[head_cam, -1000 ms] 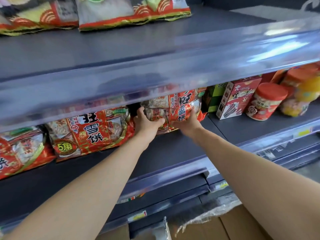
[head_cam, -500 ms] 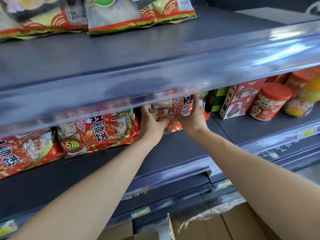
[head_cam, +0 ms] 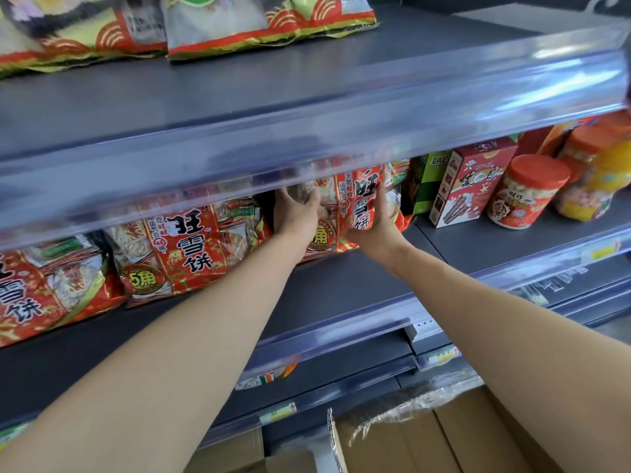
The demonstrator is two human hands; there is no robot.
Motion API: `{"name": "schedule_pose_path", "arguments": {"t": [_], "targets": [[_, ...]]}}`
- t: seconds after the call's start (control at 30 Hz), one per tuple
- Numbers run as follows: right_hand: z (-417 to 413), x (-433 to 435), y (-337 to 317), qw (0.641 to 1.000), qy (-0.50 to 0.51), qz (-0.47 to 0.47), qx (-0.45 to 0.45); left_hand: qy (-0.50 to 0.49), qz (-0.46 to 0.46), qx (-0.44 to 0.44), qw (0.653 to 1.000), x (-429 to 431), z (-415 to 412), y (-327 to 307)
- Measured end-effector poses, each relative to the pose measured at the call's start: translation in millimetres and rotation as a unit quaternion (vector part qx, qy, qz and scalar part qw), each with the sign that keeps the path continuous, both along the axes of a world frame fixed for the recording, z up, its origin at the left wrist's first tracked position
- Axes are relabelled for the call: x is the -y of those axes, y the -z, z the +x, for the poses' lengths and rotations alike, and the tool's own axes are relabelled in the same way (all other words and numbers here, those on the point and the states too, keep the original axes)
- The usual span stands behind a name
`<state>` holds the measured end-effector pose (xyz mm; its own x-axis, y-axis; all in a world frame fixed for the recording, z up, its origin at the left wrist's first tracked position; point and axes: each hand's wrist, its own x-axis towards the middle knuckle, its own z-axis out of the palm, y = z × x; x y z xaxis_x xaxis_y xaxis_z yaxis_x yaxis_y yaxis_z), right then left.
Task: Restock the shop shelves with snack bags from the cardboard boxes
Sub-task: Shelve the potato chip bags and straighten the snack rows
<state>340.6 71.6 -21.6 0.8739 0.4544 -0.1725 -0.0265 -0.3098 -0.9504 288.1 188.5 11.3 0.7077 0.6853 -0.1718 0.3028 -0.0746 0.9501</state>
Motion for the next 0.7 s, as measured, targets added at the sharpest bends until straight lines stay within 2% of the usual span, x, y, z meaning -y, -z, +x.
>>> {"name": "schedule_pose_path", "arguments": {"t": [0.17, 0.33, 0.47, 0.6, 0.7], "targets": [[2.9, 2.4, 30.4, 0.998, -0.005, -0.031, 0.046, 0.01, 0.043, -0.027, 0.999, 7.2, -30.6, 18.2], [-45.0, 4.2, -12.3, 0.994, -0.008, -0.098, 0.056, 0.078, 0.102, -0.062, 0.99, 6.3, -71.0, 13.4], [-82.4, 7.0, -41.9, 0.981, -0.035, -0.154, 0.11, 0.121, 0.156, -0.072, 0.978, 3.1, -105.6, -5.5], [-128.7, 7.9, -72.0, 0.956, -0.067, -0.218, 0.182, 0.174, 0.22, -0.067, 0.958, 0.1, -151.1, -32.8], [-165.3, 12.4, -93.4, 0.918, -0.086, -0.29, 0.258, 0.225, 0.277, -0.065, 0.932, -1.9, -191.7, -56.7]]}}
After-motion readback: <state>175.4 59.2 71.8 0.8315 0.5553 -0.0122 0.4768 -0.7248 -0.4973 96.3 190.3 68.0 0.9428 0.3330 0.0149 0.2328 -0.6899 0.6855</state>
